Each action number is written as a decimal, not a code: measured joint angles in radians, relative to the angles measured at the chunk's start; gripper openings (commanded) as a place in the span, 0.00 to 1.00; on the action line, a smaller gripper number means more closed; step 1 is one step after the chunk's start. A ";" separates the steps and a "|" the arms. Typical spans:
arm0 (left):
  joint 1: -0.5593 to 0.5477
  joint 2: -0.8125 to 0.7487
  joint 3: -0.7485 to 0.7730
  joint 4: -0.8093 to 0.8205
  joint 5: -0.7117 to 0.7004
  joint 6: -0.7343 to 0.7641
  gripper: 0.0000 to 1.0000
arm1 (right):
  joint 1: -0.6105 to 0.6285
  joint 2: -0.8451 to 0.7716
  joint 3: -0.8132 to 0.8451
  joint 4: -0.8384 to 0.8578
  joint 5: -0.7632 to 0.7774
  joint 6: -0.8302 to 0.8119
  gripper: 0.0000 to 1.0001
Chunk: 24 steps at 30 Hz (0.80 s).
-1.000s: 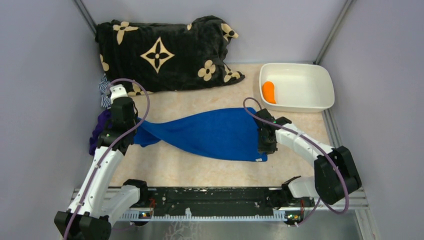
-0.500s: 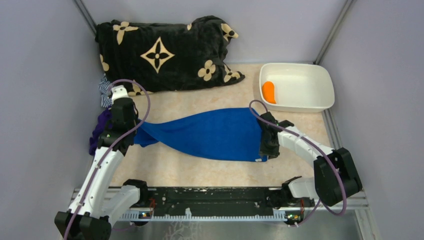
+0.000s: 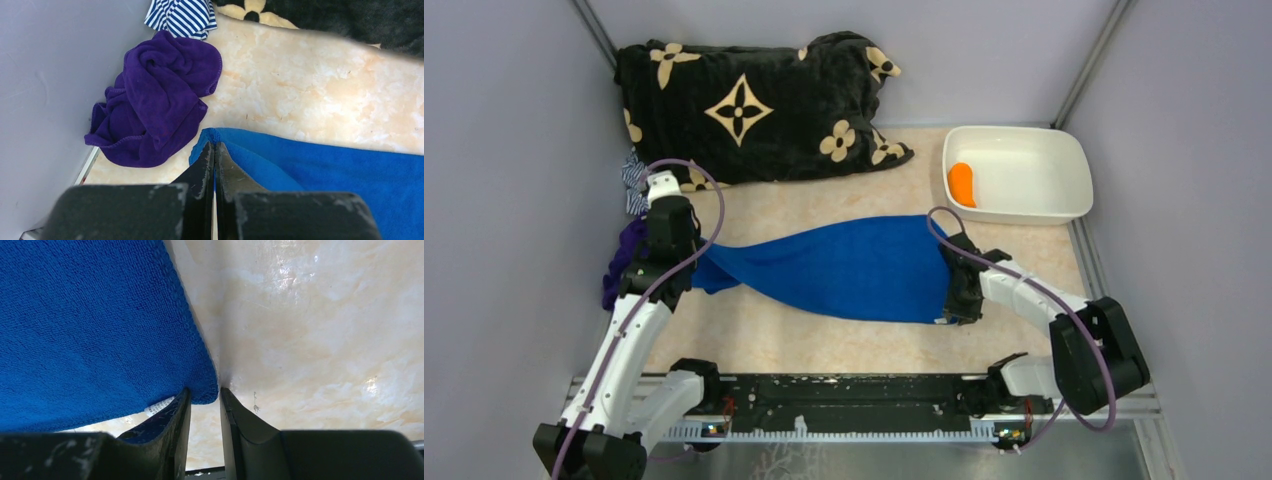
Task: Roll the towels
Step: Flatten out the towel at the center of the board.
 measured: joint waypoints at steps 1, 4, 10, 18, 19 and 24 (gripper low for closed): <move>0.000 0.000 0.000 0.000 0.000 0.000 0.00 | 0.000 -0.005 -0.005 0.003 0.000 0.004 0.25; 0.000 0.000 0.000 0.001 0.000 0.000 0.00 | 0.000 -0.021 -0.018 0.011 0.004 0.017 0.18; 0.000 0.000 0.000 0.002 0.001 0.000 0.00 | -0.005 -0.060 -0.039 0.024 0.019 0.035 0.00; 0.000 0.022 0.003 0.002 0.011 -0.003 0.00 | -0.101 -0.142 0.030 -0.005 0.125 -0.003 0.00; 0.001 0.031 0.006 0.001 0.011 -0.006 0.00 | -0.116 -0.150 0.067 -0.007 0.137 -0.016 0.00; 0.005 0.060 0.056 -0.007 0.032 -0.028 0.00 | -0.158 -0.204 0.275 0.001 0.173 -0.096 0.00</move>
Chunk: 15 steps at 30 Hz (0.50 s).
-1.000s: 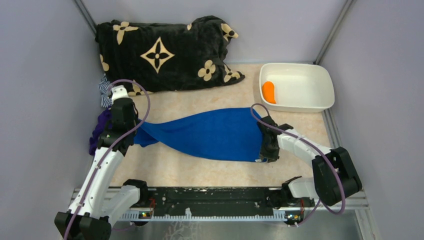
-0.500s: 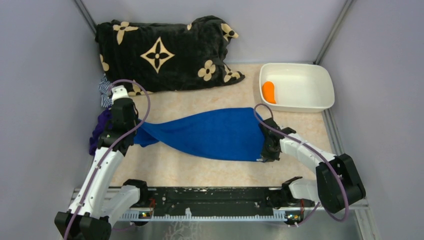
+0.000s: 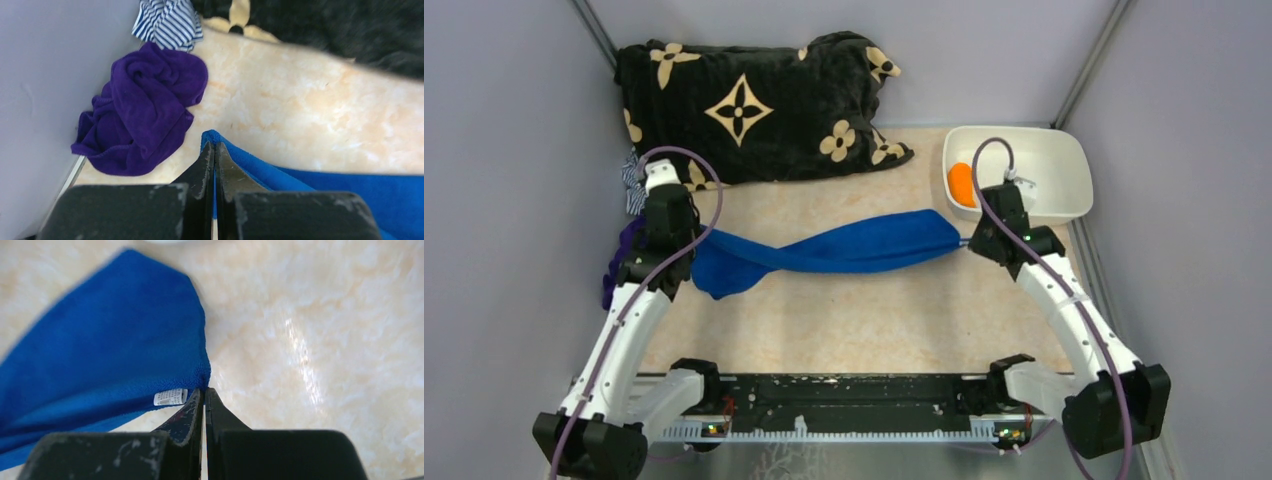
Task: Roll the towels
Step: Flatten out the towel at the center of the board.
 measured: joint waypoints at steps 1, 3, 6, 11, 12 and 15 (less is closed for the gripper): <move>0.000 0.000 0.016 -0.001 0.004 -0.005 0.00 | -0.004 -0.011 0.031 0.000 0.004 -0.013 0.00; 0.001 -0.002 0.058 -0.002 0.013 -0.015 0.00 | -0.010 -0.031 0.101 -0.002 0.014 -0.043 0.00; 0.001 -0.016 0.137 -0.005 0.022 -0.023 0.00 | -0.012 -0.052 0.199 -0.005 0.023 -0.088 0.00; 0.001 -0.085 0.267 -0.030 0.029 -0.034 0.00 | -0.012 -0.117 0.345 -0.014 0.040 -0.164 0.00; 0.001 -0.107 0.293 -0.041 0.029 -0.035 0.00 | -0.012 -0.137 0.371 -0.021 0.043 -0.178 0.00; 0.001 -0.179 0.369 -0.073 0.029 -0.037 0.00 | -0.013 -0.210 0.445 -0.037 0.051 -0.216 0.00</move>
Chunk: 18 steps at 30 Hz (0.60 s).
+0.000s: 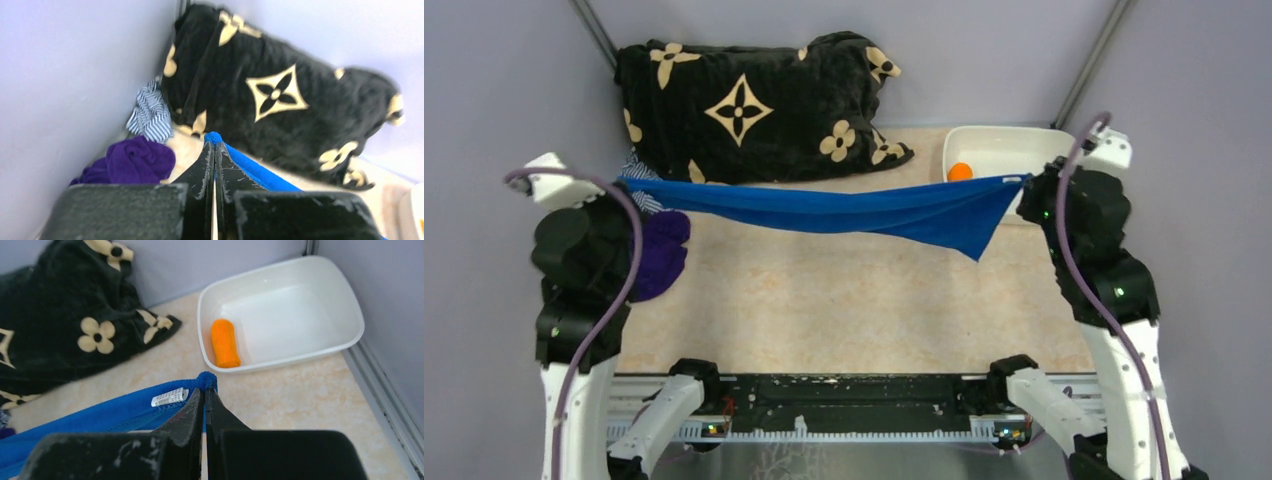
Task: Roll the towels
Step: Flatten out the towel at the center of the board.
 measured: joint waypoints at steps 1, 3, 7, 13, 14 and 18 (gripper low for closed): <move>0.000 -0.023 0.030 -0.014 0.000 0.000 0.00 | 0.000 -0.027 0.025 -0.008 0.003 -0.010 0.00; 0.000 -0.064 0.075 -0.037 0.000 -0.003 0.00 | 0.000 -0.066 0.062 -0.020 0.006 -0.024 0.00; 0.001 -0.135 0.129 -0.089 0.021 -0.020 0.00 | 0.000 -0.135 0.124 -0.059 0.004 -0.037 0.00; 0.001 -0.142 0.061 -0.193 0.055 -0.053 0.00 | 0.000 -0.145 0.079 -0.108 -0.004 -0.028 0.00; 0.001 -0.137 0.027 -0.202 0.061 -0.060 0.00 | 0.000 -0.141 0.047 -0.109 -0.002 -0.022 0.00; 0.001 -0.096 -0.161 -0.195 0.097 -0.086 0.00 | 0.000 -0.085 -0.138 -0.079 0.006 0.007 0.00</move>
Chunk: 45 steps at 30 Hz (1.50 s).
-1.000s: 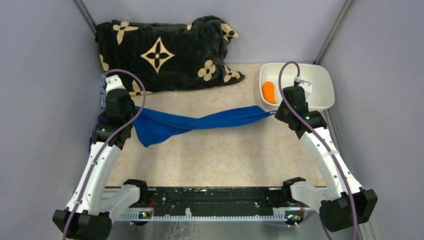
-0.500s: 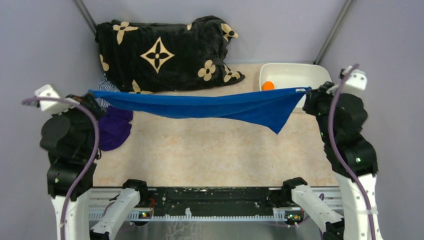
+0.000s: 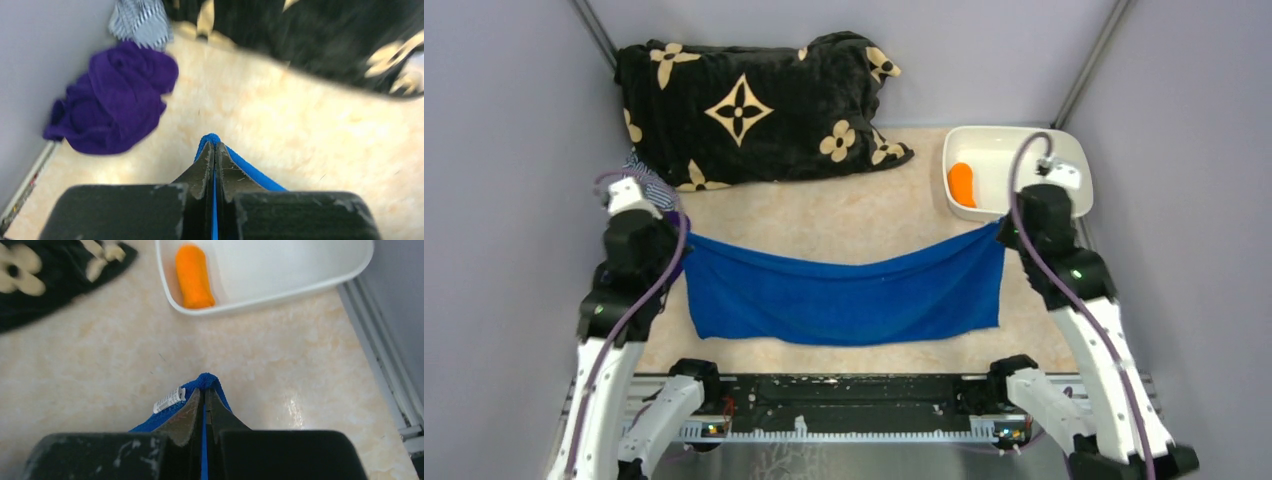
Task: Roll the towels
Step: Flatten out the towel at the center of the board, then fold the towel at the center of the board.
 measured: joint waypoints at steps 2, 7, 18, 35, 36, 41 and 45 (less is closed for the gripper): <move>0.000 0.059 -0.100 0.027 0.024 -0.012 0.00 | -0.003 0.075 -0.112 0.045 0.000 0.020 0.00; 0.014 0.321 -0.238 0.138 0.074 -0.032 0.00 | -0.063 0.362 -0.291 0.203 -0.030 0.069 0.00; 0.270 0.779 -0.140 0.331 0.409 -0.095 0.00 | -0.269 0.655 -0.313 0.499 -0.222 0.092 0.00; 0.334 0.947 0.012 0.375 0.607 -0.102 0.00 | -0.306 0.778 -0.199 0.565 -0.362 0.060 0.00; 0.336 0.948 0.012 0.372 0.606 -0.101 0.00 | -0.307 0.778 -0.200 0.563 -0.365 0.058 0.00; 0.348 0.937 0.004 0.369 0.599 -0.097 0.00 | -0.327 0.753 -0.229 0.562 -0.372 0.058 0.00; 0.352 0.906 -0.009 0.364 0.595 -0.097 0.00 | -0.333 0.701 -0.253 0.543 -0.383 0.057 0.00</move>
